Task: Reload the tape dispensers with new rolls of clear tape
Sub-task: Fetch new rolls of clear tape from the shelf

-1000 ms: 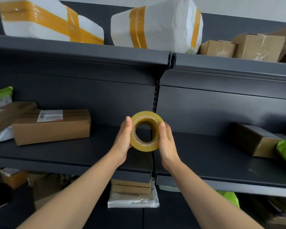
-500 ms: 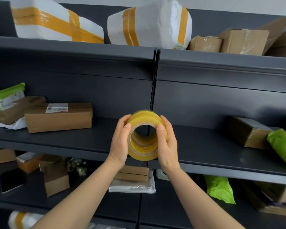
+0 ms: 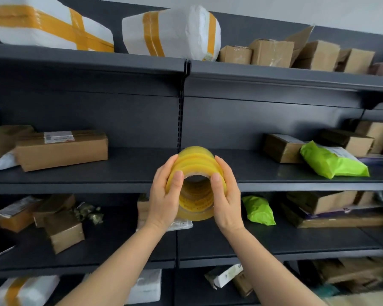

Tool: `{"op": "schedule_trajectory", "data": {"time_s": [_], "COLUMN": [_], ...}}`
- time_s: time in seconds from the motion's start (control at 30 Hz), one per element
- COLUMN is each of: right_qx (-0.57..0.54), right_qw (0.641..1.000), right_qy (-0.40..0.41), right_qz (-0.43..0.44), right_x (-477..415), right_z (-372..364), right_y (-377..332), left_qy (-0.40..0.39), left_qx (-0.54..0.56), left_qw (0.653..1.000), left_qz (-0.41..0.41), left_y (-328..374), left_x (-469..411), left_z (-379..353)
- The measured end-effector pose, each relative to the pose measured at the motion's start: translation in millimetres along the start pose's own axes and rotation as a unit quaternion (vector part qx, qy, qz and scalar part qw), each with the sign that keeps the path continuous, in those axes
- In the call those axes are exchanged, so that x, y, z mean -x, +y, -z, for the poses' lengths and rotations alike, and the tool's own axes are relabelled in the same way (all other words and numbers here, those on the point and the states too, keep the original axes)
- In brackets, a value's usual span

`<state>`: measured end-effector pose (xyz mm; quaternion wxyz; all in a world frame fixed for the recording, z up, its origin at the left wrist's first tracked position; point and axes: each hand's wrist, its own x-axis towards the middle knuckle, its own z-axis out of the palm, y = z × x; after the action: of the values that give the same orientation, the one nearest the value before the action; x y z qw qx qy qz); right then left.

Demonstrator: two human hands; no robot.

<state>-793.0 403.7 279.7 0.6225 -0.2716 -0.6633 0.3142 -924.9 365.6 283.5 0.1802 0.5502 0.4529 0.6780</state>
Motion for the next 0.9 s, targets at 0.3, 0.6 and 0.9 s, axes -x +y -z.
{"op": "schedule_trajectory", "data": {"time_s": [0.3,0.6,0.9], "right_qx": [0.077,0.149,0.218], "right_qw": [0.994,0.976,0.950], "right_qy": [0.075,0.148,0.209], "right_qz": [-0.021,-0.063,-0.080], "right_x": [86.1,154.0,232.9], "right_z": [44.4,123.0,231.6], "right_y": [-49.8,-92.4,-140.2], "left_qy": [-0.086,-0.172,-0.240], "left_qx": [0.067,0.128,0.169], "left_qw": [0.993,0.975,0.954], "left_qz": [0.035,0.048,0.066], "left_y": [29.1,69.6,122.4], "left_x": [75.6,144.4,234.8], "left_z": [-15.8,-72.3,-156.0]}}
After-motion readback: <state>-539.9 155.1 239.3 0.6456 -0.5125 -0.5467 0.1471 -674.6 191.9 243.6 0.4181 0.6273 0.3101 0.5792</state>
